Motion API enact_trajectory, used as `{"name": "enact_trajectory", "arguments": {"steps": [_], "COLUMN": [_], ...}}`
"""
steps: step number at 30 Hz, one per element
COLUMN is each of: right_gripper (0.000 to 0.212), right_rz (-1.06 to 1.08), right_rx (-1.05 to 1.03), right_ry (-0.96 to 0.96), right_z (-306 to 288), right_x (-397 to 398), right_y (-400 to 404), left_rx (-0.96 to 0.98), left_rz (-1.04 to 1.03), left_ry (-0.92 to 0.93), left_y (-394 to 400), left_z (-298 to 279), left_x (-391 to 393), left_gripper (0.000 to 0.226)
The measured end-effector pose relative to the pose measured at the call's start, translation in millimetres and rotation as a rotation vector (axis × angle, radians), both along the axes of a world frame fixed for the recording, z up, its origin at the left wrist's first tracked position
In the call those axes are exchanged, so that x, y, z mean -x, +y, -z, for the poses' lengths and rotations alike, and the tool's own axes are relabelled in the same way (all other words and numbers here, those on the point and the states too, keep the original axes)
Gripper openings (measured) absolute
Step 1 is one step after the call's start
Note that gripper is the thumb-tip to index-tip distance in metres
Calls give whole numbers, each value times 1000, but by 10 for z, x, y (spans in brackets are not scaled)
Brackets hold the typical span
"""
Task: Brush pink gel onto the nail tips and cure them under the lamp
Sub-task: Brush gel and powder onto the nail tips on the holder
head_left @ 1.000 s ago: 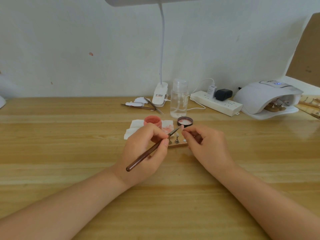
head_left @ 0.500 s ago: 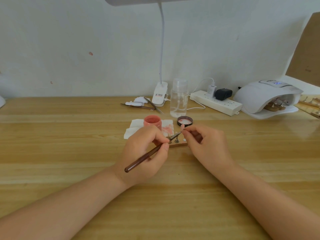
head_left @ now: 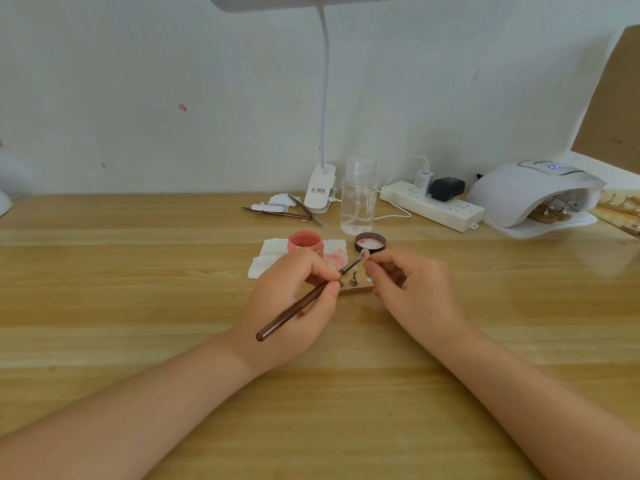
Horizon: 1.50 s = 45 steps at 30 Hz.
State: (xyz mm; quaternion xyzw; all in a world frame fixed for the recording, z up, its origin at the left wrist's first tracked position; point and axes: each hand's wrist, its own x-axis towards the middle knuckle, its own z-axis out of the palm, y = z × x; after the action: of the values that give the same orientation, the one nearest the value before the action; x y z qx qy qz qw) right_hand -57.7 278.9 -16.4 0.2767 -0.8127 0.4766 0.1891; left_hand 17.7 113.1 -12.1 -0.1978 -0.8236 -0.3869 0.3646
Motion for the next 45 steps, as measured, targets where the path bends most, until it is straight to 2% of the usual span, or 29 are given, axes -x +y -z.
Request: {"name": "enact_trajectory", "arguments": {"steps": [5,10,14,17,20,24,28,30,33,38,41,43,45], "right_gripper": [10,8,8,7,8,8,8,10,10,9,9,7,6], "right_rz": [-4,-25,-42,-45,-48,-51,-45,-46,-33,-9,-12,-6,-6], "right_rx": [20,47,74,84,93,86,90,91,70,44,35,33,43], "right_ry": [-31,-58,-64,-72,-77,-76,-72,-76,-56,-17,-7,1,7], "right_z": [0,3,2,1,3,9,3,-2,1,8,7,9,11], "right_x": [2,-3,-13,-15,-16,-15,-18,-17,-3,17,21,22,24], "right_y": [1,-11,-8,-3,-3,-2,-5,-1,8,7,10,14,16], "left_rx": [-38,-98,-26,-37,-74,-91,-47,-54,-88,-234,-183,-146,-138], "left_rz": [17,-22,-13,0,5,-9,16,29,14,4,10,40,61], "left_ry": [37,0,11,24,26,6,-5,17,34,-45,-52,-39,-11], "left_y": [12,35,14,-8,-2,17,-3,-15,-10,27,21,7,-5], "left_z": [-11,-2,14,7,-5,0,11,5,-7,3,3,-2,-5], "left_x": [-11,5,11,-6,-12,6,7,-6,-15,4,-1,-13,-26], "left_gripper": [3,20,4,9,2,17,3,7,4,17,14,3,15]}}
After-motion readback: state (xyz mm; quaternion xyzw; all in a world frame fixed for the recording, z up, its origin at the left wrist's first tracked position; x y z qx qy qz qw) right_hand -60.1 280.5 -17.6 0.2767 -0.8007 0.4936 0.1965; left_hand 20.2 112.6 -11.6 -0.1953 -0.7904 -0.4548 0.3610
